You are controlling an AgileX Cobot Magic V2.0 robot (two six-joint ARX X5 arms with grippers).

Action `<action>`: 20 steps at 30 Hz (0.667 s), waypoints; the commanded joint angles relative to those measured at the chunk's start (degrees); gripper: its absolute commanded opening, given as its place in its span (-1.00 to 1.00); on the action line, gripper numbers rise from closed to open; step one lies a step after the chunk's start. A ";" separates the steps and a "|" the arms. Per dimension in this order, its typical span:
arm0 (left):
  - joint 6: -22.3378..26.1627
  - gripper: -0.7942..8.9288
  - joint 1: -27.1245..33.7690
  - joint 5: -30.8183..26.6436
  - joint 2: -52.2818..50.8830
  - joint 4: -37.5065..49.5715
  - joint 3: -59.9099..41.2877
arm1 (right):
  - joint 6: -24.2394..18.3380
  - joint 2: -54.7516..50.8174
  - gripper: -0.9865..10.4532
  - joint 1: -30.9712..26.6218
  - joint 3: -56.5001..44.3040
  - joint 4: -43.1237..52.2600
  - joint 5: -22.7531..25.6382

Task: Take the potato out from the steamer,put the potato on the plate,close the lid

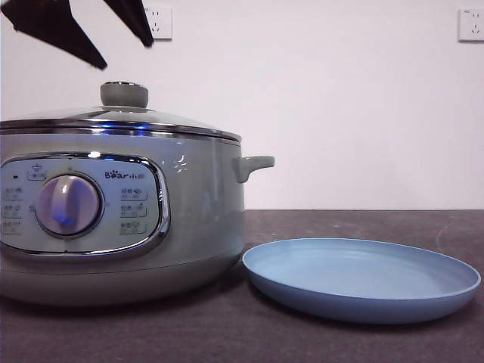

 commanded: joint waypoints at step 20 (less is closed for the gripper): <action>2.95 -0.54 -0.48 -1.36 7.96 -3.52 -0.13 | -0.13 -0.31 -0.01 0.13 0.17 0.50 0.17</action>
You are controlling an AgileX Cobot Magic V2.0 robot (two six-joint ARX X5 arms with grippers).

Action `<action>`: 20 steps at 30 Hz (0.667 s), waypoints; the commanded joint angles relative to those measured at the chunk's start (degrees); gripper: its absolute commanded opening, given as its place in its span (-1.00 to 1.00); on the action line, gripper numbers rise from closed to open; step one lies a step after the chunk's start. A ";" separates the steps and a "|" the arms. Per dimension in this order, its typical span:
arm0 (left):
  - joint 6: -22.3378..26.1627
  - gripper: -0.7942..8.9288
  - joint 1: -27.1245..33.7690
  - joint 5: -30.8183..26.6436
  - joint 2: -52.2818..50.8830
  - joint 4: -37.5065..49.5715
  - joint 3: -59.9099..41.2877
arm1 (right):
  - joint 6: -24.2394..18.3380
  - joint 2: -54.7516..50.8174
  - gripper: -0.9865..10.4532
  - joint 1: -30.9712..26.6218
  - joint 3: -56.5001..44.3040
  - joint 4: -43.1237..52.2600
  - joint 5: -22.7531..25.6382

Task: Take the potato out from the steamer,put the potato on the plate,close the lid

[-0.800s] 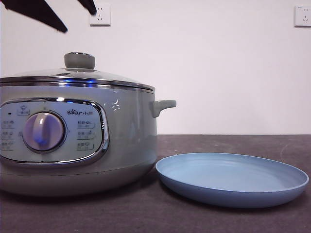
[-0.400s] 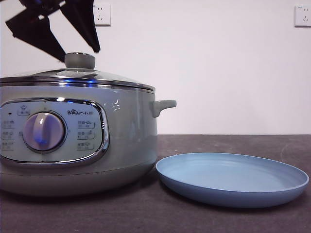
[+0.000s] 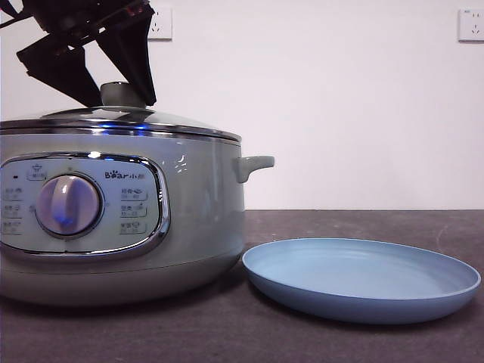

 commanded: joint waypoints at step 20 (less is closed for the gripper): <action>1.86 -0.85 -0.48 0.74 -2.56 -0.83 5.53 | -0.02 -0.24 -0.01 0.79 0.17 0.70 0.17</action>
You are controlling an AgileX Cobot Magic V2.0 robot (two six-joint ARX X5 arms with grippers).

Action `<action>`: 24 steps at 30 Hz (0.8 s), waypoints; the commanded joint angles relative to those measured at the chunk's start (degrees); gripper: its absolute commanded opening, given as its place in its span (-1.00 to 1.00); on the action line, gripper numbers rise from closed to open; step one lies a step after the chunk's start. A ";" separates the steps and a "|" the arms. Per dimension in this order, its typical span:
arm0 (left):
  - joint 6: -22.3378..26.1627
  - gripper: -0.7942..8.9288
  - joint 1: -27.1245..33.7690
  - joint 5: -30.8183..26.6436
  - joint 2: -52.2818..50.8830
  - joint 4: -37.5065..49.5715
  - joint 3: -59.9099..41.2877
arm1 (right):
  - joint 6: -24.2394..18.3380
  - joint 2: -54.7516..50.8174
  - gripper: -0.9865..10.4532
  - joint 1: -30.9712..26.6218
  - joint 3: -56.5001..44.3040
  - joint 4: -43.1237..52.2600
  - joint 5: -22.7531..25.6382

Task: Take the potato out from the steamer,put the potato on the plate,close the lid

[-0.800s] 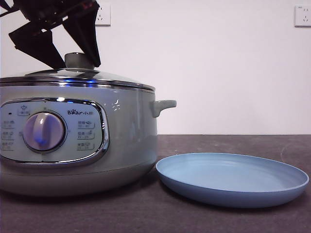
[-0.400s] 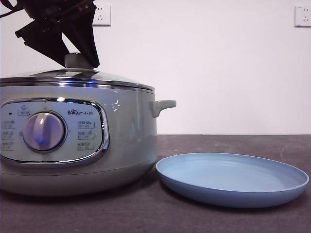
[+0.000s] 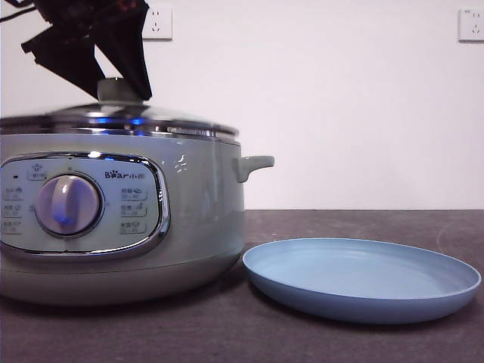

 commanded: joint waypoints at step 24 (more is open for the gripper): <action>1.92 -0.85 0.07 -10.51 -33.29 9.20 4.81 | -3.10 18.80 -0.01 19.41 15.87 0.33 8.55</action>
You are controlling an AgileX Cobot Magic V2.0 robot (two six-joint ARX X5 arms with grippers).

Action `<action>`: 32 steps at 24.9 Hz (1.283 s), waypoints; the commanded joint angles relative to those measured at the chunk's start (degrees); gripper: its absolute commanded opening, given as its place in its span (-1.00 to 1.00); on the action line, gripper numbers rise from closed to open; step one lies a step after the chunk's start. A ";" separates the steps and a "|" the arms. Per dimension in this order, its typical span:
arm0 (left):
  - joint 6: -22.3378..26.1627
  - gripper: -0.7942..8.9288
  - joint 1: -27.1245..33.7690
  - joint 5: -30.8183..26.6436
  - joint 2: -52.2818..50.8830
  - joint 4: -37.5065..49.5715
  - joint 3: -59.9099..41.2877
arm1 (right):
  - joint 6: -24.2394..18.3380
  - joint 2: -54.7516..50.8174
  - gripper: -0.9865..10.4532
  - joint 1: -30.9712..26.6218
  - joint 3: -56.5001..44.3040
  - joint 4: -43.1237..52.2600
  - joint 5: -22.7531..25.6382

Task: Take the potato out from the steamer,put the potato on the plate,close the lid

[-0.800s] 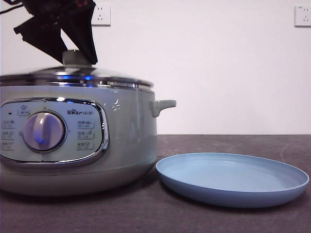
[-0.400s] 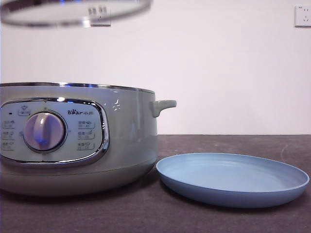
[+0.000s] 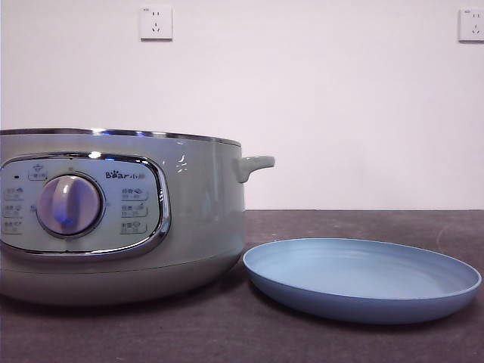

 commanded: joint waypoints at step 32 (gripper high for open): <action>5.49 -0.85 0.07 -23.54 -17.29 -14.86 0.83 | -1.84 48.43 -0.01 11.80 20.37 -5.38 10.34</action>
